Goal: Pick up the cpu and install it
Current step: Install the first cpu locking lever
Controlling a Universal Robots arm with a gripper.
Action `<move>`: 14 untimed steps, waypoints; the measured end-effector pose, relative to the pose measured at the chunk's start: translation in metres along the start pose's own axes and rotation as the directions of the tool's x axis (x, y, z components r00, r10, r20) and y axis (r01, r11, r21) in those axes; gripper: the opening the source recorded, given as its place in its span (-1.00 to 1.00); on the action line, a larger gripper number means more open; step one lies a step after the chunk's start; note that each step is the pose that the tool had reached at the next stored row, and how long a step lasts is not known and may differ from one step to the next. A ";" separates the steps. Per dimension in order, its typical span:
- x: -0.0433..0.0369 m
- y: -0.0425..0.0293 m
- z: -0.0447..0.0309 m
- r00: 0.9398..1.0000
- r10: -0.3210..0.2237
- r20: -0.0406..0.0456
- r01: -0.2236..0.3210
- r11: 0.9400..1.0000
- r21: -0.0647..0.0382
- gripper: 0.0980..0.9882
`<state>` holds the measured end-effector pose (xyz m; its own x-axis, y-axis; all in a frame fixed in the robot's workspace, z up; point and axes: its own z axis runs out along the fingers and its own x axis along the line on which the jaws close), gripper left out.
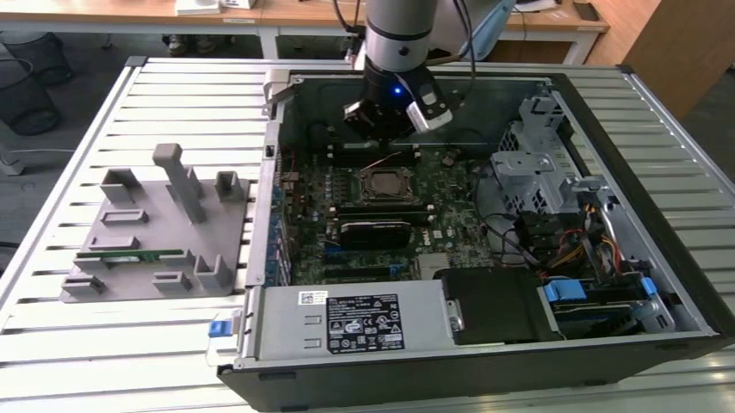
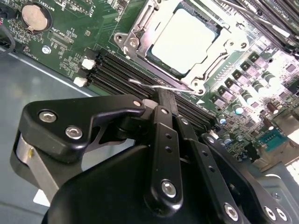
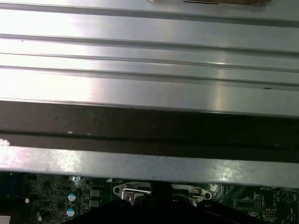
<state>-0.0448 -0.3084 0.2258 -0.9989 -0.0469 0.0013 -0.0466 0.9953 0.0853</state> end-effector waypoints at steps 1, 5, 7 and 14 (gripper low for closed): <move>-0.0004 0.0001 0.0002 1.000 0.000 0.000 0.000 1.000 0.000 -0.98; -0.0020 0.0001 0.0007 1.000 0.000 0.000 0.000 1.000 0.000 -0.98; -0.0030 0.0001 0.0009 1.000 0.000 0.000 0.000 1.000 0.000 -0.98; -0.0063 0.0000 0.0017 1.000 0.000 0.000 0.000 1.000 0.000 -0.98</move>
<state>-0.0384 -0.3080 0.2242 -0.9989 -0.0468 0.0014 -0.0466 0.9953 0.0851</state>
